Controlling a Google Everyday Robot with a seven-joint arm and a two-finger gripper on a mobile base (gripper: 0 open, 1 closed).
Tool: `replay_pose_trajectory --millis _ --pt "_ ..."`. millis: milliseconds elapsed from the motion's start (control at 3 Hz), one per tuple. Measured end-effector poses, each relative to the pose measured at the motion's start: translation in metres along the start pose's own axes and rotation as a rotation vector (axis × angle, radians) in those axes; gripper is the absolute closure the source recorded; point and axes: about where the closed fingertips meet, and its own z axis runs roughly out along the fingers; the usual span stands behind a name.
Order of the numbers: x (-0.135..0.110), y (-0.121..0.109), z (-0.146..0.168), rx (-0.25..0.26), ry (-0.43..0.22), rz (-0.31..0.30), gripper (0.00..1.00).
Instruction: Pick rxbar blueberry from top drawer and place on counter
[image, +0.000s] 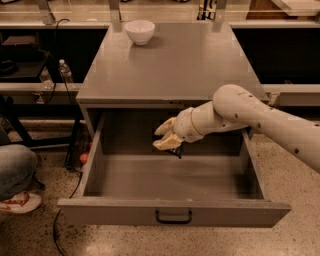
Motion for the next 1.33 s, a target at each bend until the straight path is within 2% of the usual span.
replay_pose_trajectory --millis 333,1000,1333 --pt "-0.006 -0.007 -0.034 0.080 0.046 -0.030 1.00" --pt "-0.035 -0.028 -0.137 0.325 0.229 -0.160 1.00" --pt "-0.041 -0.028 -0.142 0.336 0.238 -0.178 1.00"
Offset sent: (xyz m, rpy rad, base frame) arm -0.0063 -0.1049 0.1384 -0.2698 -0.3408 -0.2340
